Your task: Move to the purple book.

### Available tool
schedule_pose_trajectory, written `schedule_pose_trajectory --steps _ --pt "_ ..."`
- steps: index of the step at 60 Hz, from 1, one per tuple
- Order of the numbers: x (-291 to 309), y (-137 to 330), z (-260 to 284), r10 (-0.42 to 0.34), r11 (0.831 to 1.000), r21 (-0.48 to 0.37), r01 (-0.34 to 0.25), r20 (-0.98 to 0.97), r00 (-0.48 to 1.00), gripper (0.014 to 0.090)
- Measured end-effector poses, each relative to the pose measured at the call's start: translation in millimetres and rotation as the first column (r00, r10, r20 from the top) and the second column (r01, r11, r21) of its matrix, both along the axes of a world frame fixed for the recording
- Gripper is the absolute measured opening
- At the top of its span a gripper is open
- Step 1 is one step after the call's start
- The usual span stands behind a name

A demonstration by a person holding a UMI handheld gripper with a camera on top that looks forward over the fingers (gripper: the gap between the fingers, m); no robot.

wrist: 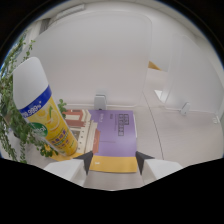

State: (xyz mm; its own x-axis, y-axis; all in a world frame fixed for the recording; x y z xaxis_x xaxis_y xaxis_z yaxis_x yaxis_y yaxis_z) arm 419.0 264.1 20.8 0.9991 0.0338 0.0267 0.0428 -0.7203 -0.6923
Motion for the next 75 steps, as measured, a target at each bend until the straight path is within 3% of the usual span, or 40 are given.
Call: schedule_pose_trajectory --steps 27,75 --pt "-3 27 -26 -0.001 1.0 -0.025 0.001 0.011 1.0 0.0843" --pt "-2 32 -31 -0.019 0.999 -0.031 0.019 0.002 1.0 0.0845"
